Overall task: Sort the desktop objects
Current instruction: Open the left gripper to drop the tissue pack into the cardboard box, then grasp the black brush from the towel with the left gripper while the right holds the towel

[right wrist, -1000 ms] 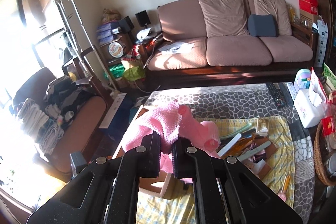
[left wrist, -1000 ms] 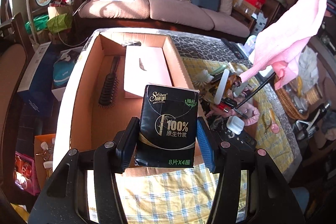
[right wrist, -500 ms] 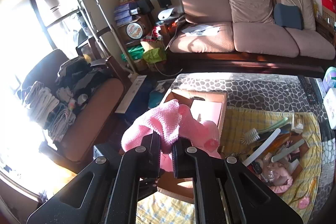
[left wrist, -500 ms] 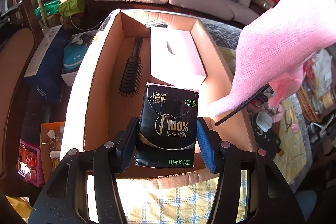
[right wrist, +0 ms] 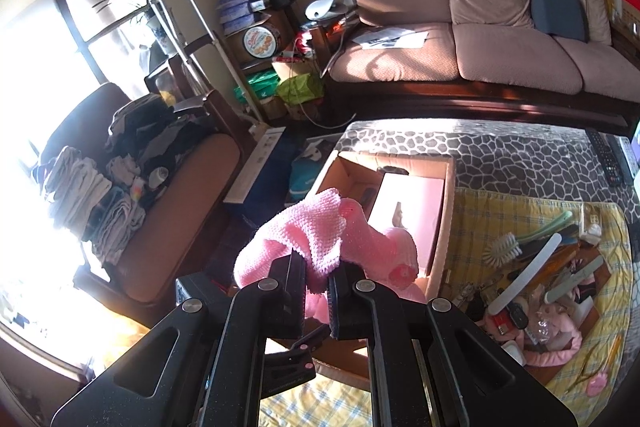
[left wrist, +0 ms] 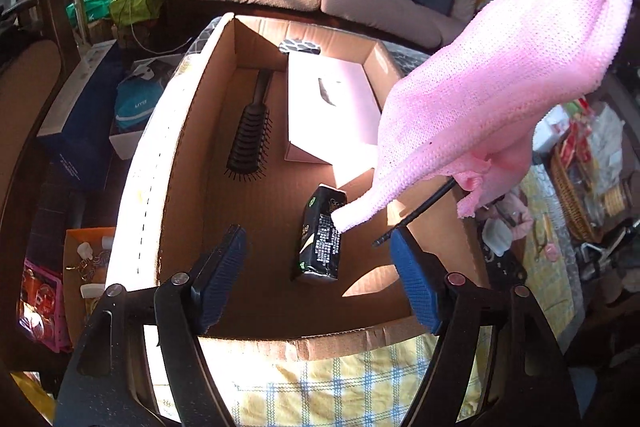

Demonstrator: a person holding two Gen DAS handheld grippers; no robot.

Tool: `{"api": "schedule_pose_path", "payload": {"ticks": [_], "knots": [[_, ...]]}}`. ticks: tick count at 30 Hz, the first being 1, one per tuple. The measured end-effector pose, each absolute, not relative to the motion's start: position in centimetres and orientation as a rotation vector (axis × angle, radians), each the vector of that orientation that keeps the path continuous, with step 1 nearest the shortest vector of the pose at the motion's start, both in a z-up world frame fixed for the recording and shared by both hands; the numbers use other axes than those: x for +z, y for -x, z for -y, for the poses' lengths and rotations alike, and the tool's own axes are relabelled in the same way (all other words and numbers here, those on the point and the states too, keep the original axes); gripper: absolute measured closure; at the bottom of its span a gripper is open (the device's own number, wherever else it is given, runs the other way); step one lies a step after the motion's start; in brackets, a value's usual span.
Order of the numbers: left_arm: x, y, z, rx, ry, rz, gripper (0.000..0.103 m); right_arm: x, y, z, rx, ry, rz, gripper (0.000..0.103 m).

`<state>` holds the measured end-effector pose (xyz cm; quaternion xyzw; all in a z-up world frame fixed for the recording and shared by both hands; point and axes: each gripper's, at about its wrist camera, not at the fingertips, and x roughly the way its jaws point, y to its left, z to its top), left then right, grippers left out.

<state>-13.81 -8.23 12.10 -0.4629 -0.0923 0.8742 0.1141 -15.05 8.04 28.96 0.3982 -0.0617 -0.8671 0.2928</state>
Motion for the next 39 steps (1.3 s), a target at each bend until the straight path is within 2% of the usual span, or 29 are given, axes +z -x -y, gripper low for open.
{"api": "schedule_pose_path", "payload": {"ticks": [8,14,16,18,20,31,39], "knots": [[13.5,13.0,5.4,2.546,1.226,0.136,0.031,31.7,13.6,-7.5,-2.297,-1.009,0.139,0.096],[15.1,12.9,4.3,2.546,1.104,0.157,0.034,34.3,12.1,-7.8,-2.284,-0.956,0.138,0.096],[15.3,12.9,3.9,2.515,1.073,0.168,0.046,34.8,11.6,-7.9,-2.277,-0.946,0.145,0.095],[15.4,13.0,3.2,2.492,1.08,0.14,0.082,35.2,11.4,-8.1,-2.281,-0.936,0.141,0.095],[15.3,12.8,2.5,2.48,1.079,0.113,0.098,35.4,11.3,-8.4,-2.292,-0.928,0.141,0.095],[13.2,11.2,2.6,2.477,1.164,0.041,0.098,34.6,13.4,-12.2,-2.387,-0.924,0.257,0.095],[11.1,11.1,5.3,2.497,1.273,0.102,0.098,35.3,14.8,-15.6,-2.488,-0.874,0.362,0.096]]}}
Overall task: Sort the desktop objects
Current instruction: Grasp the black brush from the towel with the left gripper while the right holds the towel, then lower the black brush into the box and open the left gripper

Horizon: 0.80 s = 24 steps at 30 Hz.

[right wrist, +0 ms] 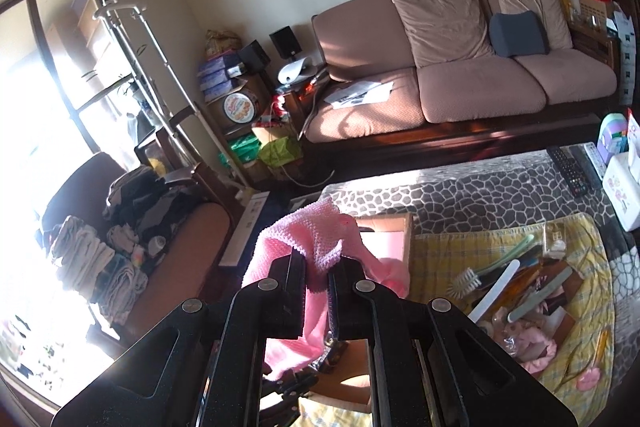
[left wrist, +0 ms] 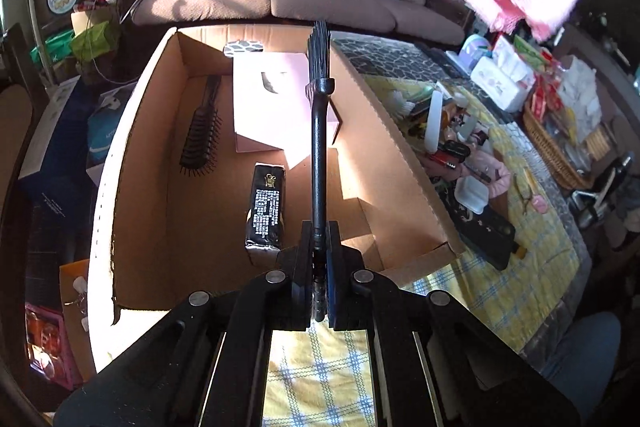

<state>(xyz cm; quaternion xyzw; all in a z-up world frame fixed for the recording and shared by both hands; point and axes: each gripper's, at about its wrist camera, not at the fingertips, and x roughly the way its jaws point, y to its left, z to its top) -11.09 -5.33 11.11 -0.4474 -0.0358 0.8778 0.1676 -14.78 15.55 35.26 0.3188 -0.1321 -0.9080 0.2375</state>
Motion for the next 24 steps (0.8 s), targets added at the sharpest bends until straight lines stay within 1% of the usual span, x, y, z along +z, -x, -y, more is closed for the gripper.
{"api": "schedule_pose_path", "payload": {"ticks": [2,4,7,19,24], "knots": [[11.1,11.0,5.9,2.511,1.273,0.092,0.098,35.5,15.2,-16.2,-2.486,-0.871,0.378,0.096],[11.1,11.2,6.3,2.516,1.284,0.097,0.098,35.1,15.5,-15.9,-2.491,-0.896,0.339,0.096],[11.6,11.7,6.9,2.523,1.291,0.085,0.098,33.7,16.0,-15.1,-2.461,-0.955,0.297,0.096],[12.7,13.3,9.2,2.569,1.34,0.107,0.098,29.3,16.5,-10.7,-2.371,-1.038,0.248,0.095],[13.0,13.6,9.4,2.585,1.347,0.095,0.098,26.7,16.6,-9.0,-2.356,-1.079,0.188,0.095]]}}
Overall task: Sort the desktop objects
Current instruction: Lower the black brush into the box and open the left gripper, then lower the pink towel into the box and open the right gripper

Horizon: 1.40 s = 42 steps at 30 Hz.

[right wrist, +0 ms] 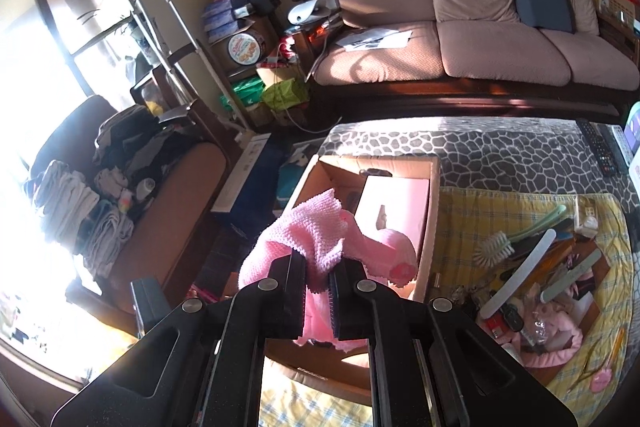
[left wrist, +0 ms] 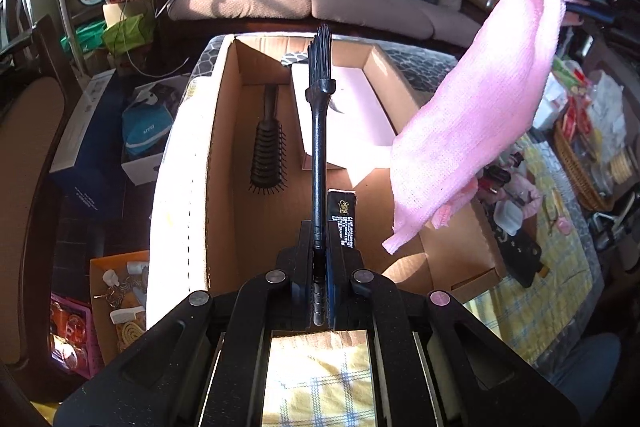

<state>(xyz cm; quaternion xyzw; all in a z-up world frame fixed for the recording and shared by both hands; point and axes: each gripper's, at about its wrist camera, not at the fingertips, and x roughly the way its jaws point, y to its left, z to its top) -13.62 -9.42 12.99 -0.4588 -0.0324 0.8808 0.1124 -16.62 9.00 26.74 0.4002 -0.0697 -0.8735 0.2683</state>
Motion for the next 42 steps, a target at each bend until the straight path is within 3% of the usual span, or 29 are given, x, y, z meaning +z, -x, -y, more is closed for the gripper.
{"api": "schedule_pose_path", "payload": {"ticks": [4,21,22,23,24,25,26,27,35,42], "knots": [[13.1,13.9,9.7,2.602,1.36,0.101,0.098,23.5,16.8,-7.5,-2.361,-1.146,0.062,0.095],[11.6,15.1,9.1,2.559,1.457,0.082,0.098,14.5,17.5,-6.7,-2.319,-1.397,-0.092,0.092],[11.5,15.3,9.1,2.551,1.477,0.086,0.096,14.2,17.5,-6.8,-2.31,-1.413,-0.093,0.092],[11.2,15.4,9.1,2.543,1.496,0.09,0.083,13.9,17.6,-6.9,-2.304,-1.433,-0.094,0.09],[11.2,15.5,9.1,2.544,1.5,0.087,0.072,13.6,17.6,-7.0,-2.295,-1.454,-0.092,0.078],[11.2,15.5,9.2,2.546,1.496,0.084,0.07,13.3,17.6,-7.0,-2.29,-1.476,-0.101,0.07],[11.3,15.5,9.2,2.547,1.492,0.088,0.07,13.0,17.6,-7.0,-2.284,-1.495,-0.117,0.053],[11.4,15.5,9.3,2.548,1.49,0.098,0.07,13.0,17.5,-6.9,-2.282,-1.497,-0.13,0.048],[12.1,15.1,10.1,2.579,1.486,0.134,0.059,14.9,17.3,-7.7,-2.318,-1.437,-0.106,0.038],[12.6,14.1,10.3,2.589,1.482,0.146,0.033,16.2,17.0,-8.5,-2.345,-1.422,-0.09,0.029]]}}
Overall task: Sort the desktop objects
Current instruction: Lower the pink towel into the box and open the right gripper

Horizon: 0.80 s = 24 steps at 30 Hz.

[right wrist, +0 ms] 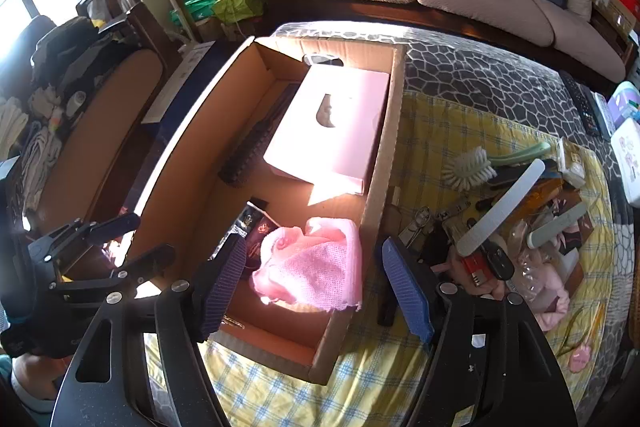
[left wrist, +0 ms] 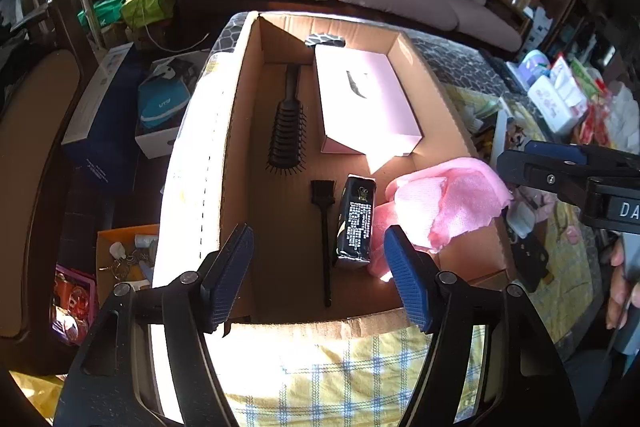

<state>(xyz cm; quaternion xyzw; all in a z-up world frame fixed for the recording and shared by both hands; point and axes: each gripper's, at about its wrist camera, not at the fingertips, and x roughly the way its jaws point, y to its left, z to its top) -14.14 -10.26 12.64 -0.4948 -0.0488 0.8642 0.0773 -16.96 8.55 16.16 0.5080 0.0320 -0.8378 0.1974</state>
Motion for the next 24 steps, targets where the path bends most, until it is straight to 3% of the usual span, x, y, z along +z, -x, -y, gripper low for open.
{"api": "schedule_pose_path", "payload": {"ticks": [4,14,18,19,20,21,23,24], "knots": [[13.0,13.5,9.9,2.587,1.476,0.14,0.031,16.4,16.3,-9.4,-2.347,-1.422,-0.055,0.025],[13.0,12.4,8.9,2.544,1.456,0.151,0.027,14.8,17.0,-10.2,-2.294,-1.448,0.147,0.025],[12.6,12.6,8.5,2.527,1.456,0.136,0.027,13.5,17.9,-9.9,-2.298,-1.472,0.143,0.028],[12.4,12.7,8.5,2.525,1.457,0.132,0.027,13.2,18.1,-9.7,-2.299,-1.479,0.135,0.032],[12.3,12.8,8.5,2.522,1.46,0.133,0.027,12.9,18.2,-9.6,-2.295,-1.484,0.134,0.047],[12.2,12.9,8.5,2.519,1.464,0.139,0.027,12.6,18.3,-9.6,-2.293,-1.49,0.13,0.069],[12.1,12.9,8.5,2.515,1.463,0.148,0.027,12.4,18.2,-9.1,-2.311,-1.496,0.093,0.09],[12.0,12.9,8.5,2.513,1.463,0.151,0.027,12.2,18.2,-9.0,-2.301,-1.496,0.088,0.09]]}}
